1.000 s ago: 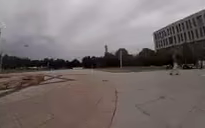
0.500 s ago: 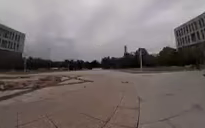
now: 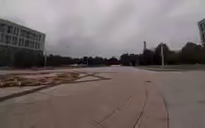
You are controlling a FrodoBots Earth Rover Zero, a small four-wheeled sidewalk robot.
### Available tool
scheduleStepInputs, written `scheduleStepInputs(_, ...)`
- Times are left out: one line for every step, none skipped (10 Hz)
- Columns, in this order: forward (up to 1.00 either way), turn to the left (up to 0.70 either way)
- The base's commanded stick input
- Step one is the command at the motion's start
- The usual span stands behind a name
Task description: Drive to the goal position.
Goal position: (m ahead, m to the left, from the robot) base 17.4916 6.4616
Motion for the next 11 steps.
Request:
scheduleStepInputs(0.00,0.70)
scheduleStepInputs(0.00,0.70)
scheduleStepInputs(0.00,0.70)
scheduleStepInputs(0.00,0.70)
scheduleStepInputs(0.00,0.70)
scheduleStepInputs(0.00,0.70)
scheduleStepInputs(0.00,0.70)
scheduleStepInputs(0.00,0.70)
scheduleStepInputs(0.00,0.70)
scheduleStepInputs(0.00,0.70)
scheduleStepInputs(0.00,0.70)
